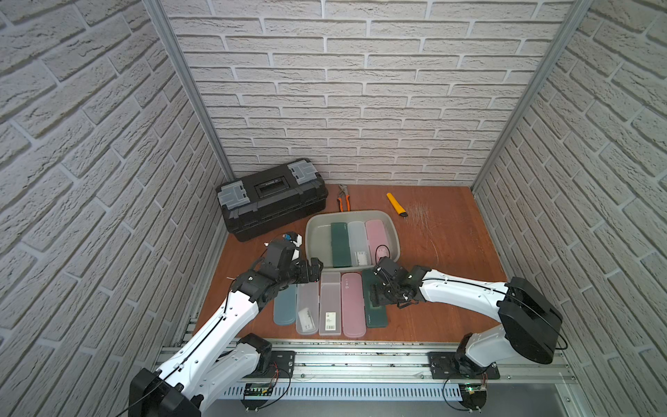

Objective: Put the pencil case into the storage box
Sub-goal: Place the pencil case at the storage box, then pick up the pencil case from the center of the board.

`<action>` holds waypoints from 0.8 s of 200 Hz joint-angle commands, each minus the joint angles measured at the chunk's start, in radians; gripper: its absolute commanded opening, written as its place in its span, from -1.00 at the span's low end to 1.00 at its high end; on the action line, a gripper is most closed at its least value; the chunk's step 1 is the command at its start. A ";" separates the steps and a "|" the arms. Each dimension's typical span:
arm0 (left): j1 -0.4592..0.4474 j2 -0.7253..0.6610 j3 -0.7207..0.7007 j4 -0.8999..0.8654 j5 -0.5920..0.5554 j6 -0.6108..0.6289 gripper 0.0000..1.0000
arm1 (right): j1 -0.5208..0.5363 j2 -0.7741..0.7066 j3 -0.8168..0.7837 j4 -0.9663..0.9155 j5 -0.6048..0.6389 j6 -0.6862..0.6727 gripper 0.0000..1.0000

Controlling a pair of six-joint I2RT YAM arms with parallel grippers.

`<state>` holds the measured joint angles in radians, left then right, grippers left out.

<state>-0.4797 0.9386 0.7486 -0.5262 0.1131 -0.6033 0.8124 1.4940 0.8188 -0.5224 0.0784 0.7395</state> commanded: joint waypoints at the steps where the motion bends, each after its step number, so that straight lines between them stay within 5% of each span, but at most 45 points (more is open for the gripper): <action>1: -0.040 0.033 0.068 -0.033 -0.011 0.012 0.97 | 0.019 0.006 -0.006 -0.004 0.043 0.026 0.73; 60: -0.084 0.091 0.140 -0.042 -0.062 0.008 0.97 | 0.021 -0.053 -0.044 -0.126 0.207 0.062 0.75; 108: -0.080 0.005 0.112 -0.050 -0.156 -0.027 0.97 | 0.021 -0.235 -0.132 0.063 0.038 -0.020 0.79; 160: -0.078 -0.056 0.054 -0.085 -0.179 -0.078 0.97 | 0.049 -0.107 -0.089 0.125 -0.062 -0.013 0.79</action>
<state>-0.5613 0.8959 0.8265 -0.5865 -0.0311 -0.6498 0.8364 1.3273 0.6971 -0.4538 0.0711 0.7399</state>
